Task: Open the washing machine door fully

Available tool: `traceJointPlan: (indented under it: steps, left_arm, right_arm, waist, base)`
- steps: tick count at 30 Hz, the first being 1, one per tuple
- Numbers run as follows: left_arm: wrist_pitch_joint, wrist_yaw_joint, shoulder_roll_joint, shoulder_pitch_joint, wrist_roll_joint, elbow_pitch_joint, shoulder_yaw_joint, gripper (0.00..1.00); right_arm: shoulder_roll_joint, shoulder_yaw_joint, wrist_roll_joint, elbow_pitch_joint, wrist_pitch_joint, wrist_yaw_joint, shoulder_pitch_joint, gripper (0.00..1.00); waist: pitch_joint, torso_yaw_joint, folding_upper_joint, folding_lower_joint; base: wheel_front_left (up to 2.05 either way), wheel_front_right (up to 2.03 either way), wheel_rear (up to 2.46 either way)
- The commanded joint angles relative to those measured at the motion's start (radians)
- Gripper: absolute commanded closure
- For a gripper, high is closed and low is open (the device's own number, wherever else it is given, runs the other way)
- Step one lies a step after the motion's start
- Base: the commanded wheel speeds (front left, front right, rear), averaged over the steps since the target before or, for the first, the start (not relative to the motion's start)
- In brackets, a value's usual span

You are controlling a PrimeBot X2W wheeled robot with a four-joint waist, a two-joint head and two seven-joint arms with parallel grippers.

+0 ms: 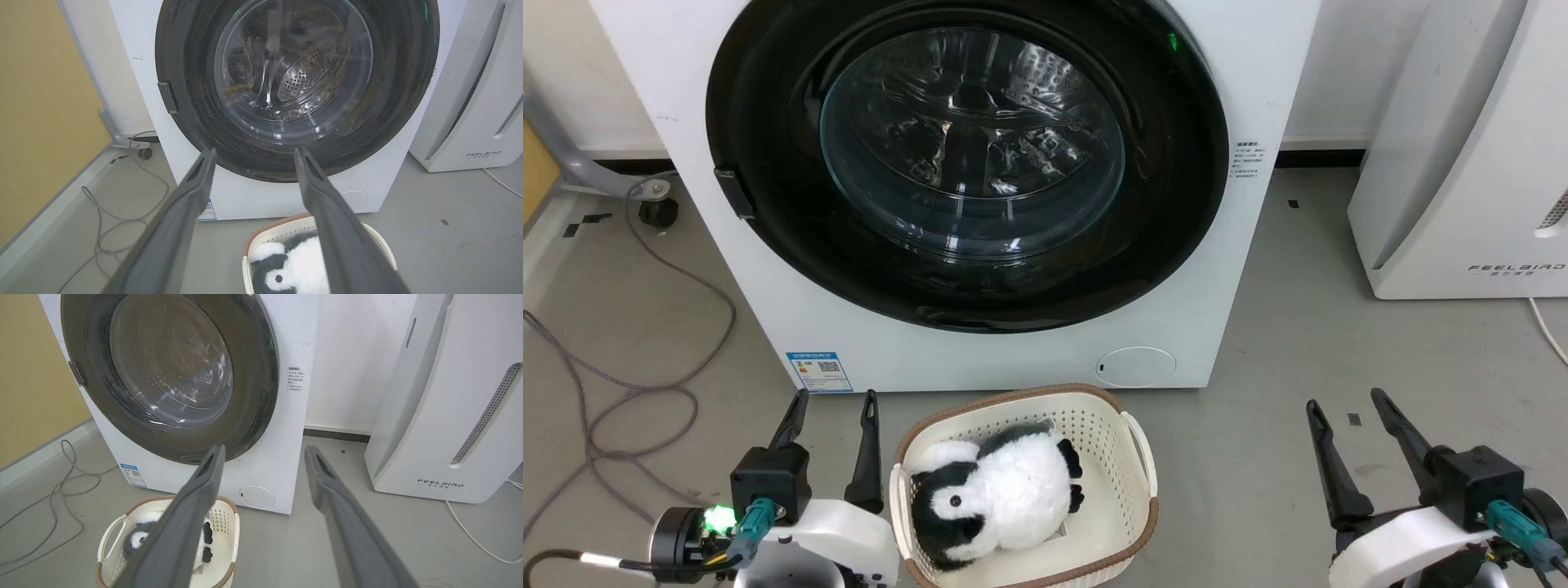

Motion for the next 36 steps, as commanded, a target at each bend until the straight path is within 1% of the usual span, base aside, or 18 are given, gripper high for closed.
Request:
traceJointPlan:
  steps: [1, 12, 13, 14, 18, 23, 36]
  left_arm:
    - [-0.012, 0.006, 0.0, -0.002, -0.006, 0.004, -0.002, 0.0]
    - [-0.035, 0.02, 0.0, -0.002, -0.015, 0.008, -0.011, 0.0]
    - [-0.037, 0.022, 0.0, -0.002, -0.016, 0.008, -0.012, 0.0]
    - [-0.039, 0.023, 0.0, -0.002, -0.016, 0.009, -0.012, 0.0]
    - [-0.047, 0.028, 0.0, -0.003, -0.02, 0.011, -0.016, 0.0]
    - [-0.058, 0.034, 0.0, -0.003, -0.024, 0.013, -0.019, 0.0]
    - [-0.085, 0.05, 0.0, -0.004, -0.033, 0.02, -0.027, 0.0]
  right_arm:
    - [0.0, -0.004, 0.02, -0.011, -0.013, 0.0, 0.001, 0.0]
    - [0.0, -0.003, 0.064, -0.026, -0.036, 0.0, 0.004, 0.0]
    - [0.0, -0.002, 0.068, -0.027, -0.039, 0.0, 0.004, 0.58]
    - [0.0, -0.002, 0.074, -0.029, -0.041, 0.0, 0.004, 1.0]
    - [0.0, -0.003, 0.123, -0.032, -0.049, 0.0, 0.004, 1.0]
    - [0.0, -0.003, 0.234, -0.024, -0.059, 0.0, 0.005, 1.0]
    - [0.0, 0.006, 0.68, 0.004, -0.087, 0.0, -0.002, 1.0]
  waist:
    - [0.0, 0.0, -0.0001, 0.0]
    - [0.002, 0.001, -0.0001, 0.0]
    - [0.002, 0.001, -0.0001, 0.0]
    - [0.002, 0.001, -0.0001, 0.0]
    - [0.004, 0.001, -0.0001, 0.0]
    - [0.005, 0.003, -0.0001, 0.0]
    - [0.01, 0.008, -0.0001, 0.0]
  base:
    - [0.0, 0.0, 0.0]
    - [0.0, 0.0, 0.0]
    - [0.0, 0.0, 0.0]
    - [0.0, 0.0, 0.0]
    - [0.0, 0.0, 0.0]
    - [0.0, 0.0, 0.0]
    - [0.0, 0.0, 0.0]
